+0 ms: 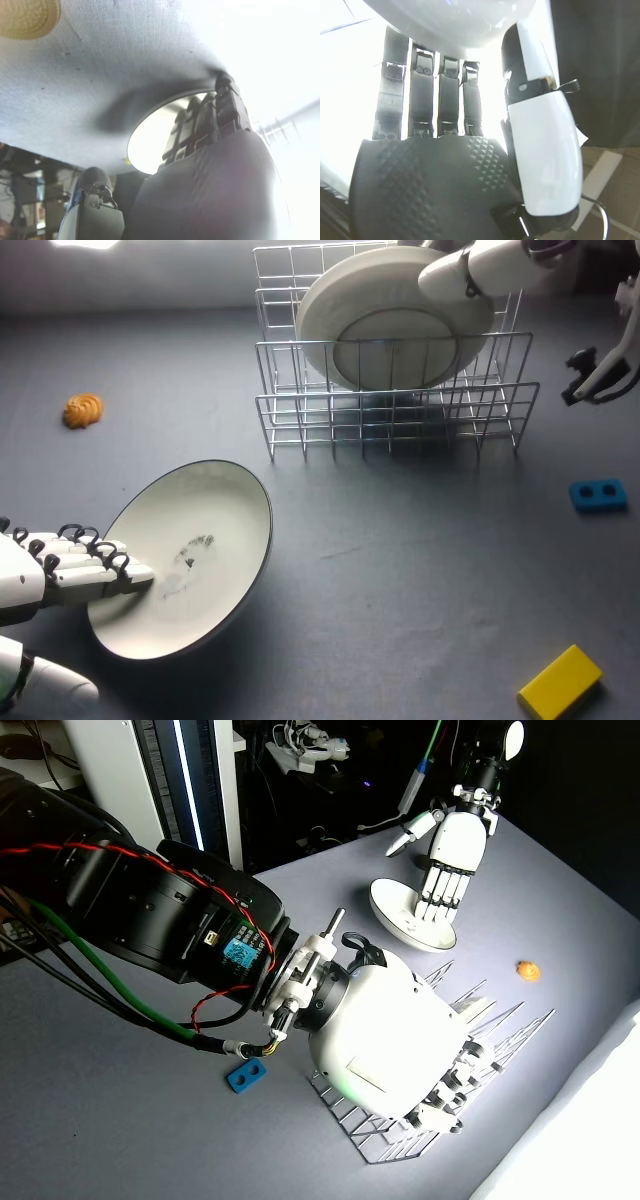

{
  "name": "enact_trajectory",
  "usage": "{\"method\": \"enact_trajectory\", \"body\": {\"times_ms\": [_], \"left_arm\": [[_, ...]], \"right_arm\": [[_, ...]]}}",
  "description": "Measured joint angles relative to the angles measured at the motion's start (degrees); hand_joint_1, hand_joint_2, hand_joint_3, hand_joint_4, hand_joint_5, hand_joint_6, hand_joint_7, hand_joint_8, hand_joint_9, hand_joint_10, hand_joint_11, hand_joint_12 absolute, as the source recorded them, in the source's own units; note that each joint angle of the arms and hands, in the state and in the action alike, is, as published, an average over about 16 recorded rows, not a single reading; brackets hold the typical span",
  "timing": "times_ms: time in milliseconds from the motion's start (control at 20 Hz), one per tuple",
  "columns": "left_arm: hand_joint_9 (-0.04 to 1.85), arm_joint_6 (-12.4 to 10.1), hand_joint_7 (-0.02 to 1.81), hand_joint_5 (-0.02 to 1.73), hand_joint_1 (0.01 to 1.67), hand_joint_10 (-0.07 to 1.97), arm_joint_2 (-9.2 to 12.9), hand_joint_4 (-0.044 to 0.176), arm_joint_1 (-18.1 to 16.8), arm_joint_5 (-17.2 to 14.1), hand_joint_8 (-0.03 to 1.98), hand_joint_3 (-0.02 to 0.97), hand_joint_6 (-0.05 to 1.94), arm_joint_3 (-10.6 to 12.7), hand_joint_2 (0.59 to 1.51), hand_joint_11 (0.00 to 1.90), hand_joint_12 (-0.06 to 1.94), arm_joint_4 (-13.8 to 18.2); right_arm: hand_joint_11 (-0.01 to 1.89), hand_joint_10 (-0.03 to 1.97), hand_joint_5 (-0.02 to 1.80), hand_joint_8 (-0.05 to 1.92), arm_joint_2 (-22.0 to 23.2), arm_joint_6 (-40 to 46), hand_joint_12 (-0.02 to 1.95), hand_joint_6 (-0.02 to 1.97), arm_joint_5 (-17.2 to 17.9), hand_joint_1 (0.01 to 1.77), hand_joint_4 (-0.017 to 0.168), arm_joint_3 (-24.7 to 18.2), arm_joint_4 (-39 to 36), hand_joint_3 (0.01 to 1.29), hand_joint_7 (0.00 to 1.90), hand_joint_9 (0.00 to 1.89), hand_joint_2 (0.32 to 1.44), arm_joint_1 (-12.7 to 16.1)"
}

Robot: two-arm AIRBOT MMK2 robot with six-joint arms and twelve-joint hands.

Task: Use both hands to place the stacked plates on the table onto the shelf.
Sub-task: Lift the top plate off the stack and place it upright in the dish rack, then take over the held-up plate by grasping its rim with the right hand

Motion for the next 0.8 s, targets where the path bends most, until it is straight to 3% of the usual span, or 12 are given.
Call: {"method": "enact_trajectory", "body": {"times_ms": [350,550,800], "left_arm": [[-0.03,0.0,0.0,0.01,0.01,-0.06,0.1,-0.006,0.5,0.1,-0.01,0.004,-0.04,-0.4,1.087,0.02,-0.02,-1.5],[-0.03,0.0,0.0,0.01,0.01,-0.06,0.1,-0.006,0.6,0.1,-0.01,0.004,-0.04,-0.3,1.083,0.02,-0.02,-1.6],[-0.03,0.0,0.0,0.01,0.01,-0.06,0.1,-0.005,0.6,0.0,-0.01,0.004,-0.04,-0.1,1.084,0.02,-0.02,-1.5]], "right_arm": [[0.26,0.42,0.52,0.24,2.4,-6.7,1.28,0.41,6.5,0.98,-0.002,-7.1,-14.4,0.01,0.7,0.61,1.12,1.0],[0.18,0.31,0.41,0.16,3.4,-14.2,1.03,0.28,11.3,0.97,0.0,-12.6,-23.1,0.01,0.53,0.44,1.1,-0.6],[0.09,0.17,0.27,0.07,2.5,-25.0,0.62,0.14,15.9,1.01,0.002,-18.1,-30.1,0.01,0.31,0.24,1.04,-4.8]]}}
